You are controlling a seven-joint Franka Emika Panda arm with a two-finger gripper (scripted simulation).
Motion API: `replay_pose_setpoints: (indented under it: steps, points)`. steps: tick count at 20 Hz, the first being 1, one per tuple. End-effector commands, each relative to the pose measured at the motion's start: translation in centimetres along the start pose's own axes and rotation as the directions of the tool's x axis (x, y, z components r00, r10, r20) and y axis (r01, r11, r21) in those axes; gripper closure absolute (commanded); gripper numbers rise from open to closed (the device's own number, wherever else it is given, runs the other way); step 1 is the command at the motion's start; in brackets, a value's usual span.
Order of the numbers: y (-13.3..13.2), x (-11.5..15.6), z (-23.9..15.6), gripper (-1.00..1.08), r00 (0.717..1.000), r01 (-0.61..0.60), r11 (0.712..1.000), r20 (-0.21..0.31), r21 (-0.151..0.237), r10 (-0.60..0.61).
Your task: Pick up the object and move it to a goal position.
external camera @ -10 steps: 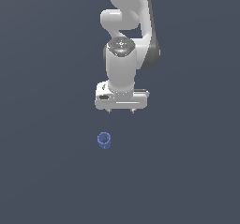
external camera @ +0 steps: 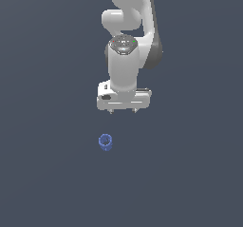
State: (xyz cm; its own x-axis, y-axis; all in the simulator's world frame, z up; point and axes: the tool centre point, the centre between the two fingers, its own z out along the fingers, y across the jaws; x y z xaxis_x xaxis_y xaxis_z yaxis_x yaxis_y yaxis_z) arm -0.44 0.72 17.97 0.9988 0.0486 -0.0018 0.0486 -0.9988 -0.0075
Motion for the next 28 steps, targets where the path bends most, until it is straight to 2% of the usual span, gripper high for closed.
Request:
replay_pose_setpoints:
  steps: [1, 8, 16, 23, 28]
  points:
    - [-0.1, -0.1, -0.1, -0.92, 1.000, 0.006, 1.000, 0.000, 0.000, -0.006]
    - [0.5, 0.6, 0.3, -0.92, 0.999, -0.032, 0.999, 0.000, 0.001, 0.032]
    - [2.6, 2.9, 2.2, -0.92, 0.984, -0.181, 0.984, 0.000, 0.004, 0.181]
    - [5.7, 5.7, 5.1, -0.92, 0.928, -0.373, 0.928, -0.001, 0.001, 0.373]
    - [7.4, 7.0, 6.7, -0.92, 0.885, -0.466, 0.885, -0.003, -0.002, 0.466]
